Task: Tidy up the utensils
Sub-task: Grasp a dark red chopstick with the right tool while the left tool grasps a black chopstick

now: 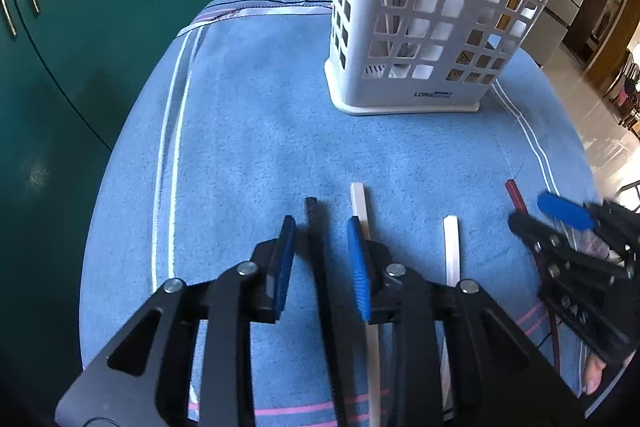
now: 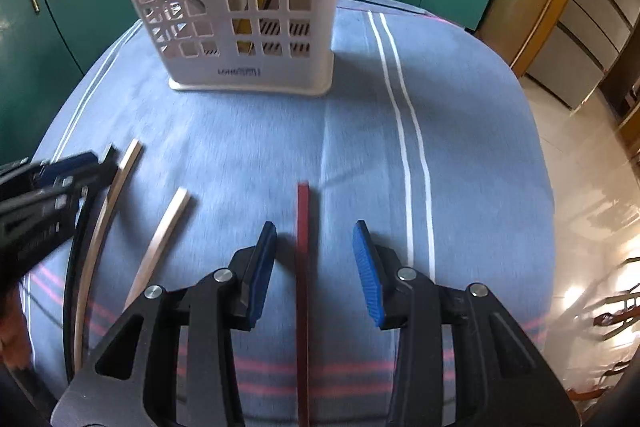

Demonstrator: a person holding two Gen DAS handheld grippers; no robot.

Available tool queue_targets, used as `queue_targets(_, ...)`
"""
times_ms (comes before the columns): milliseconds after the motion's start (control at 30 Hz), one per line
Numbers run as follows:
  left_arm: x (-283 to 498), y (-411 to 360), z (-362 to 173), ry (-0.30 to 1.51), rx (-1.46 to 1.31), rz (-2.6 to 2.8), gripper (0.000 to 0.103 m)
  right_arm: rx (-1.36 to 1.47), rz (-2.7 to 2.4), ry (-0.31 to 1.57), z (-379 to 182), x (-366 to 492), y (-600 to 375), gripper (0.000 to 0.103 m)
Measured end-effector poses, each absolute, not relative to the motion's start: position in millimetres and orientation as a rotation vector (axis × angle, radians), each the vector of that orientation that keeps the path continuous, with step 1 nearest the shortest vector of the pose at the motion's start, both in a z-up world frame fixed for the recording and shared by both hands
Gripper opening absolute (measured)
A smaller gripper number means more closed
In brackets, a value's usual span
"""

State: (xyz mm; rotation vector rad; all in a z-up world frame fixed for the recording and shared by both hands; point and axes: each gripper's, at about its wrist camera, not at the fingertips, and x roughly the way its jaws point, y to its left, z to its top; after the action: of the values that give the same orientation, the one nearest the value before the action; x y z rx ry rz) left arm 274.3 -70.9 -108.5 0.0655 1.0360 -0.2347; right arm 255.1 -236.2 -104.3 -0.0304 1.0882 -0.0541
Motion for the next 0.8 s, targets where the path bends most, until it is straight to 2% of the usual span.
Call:
queue_targets(300, 273.3, -76.3, -110.5, 1.002, 0.105, -0.221, 0.029, -0.045, -0.037, 1.089, -104.6, 272.8, -235.5, 0.039)
queue_targets(367, 270.4, -77.3, -110.5, 0.995, 0.115, -0.216, 0.029, -0.038, -0.029, 1.089, -105.6, 274.2, -231.2, 0.035)
queue_targets(433, 268.7, -78.2, -110.1, 0.993, 0.116, -0.215, 0.029, -0.044, -0.017, 1.09, -106.3, 272.7, -228.4, 0.025)
queue_targets(533, 265.8, -78.0, -109.1, 0.993, 0.112, -0.219, 0.029, -0.068, -0.009, 1.09, -105.8, 272.4, -220.3, 0.018)
queue_targets(800, 267.6, -77.6, -110.2, 0.994, 0.116, -0.215, 0.029, -0.043, 0.008, 1.082, -107.4, 272.0, -222.5, 0.018)
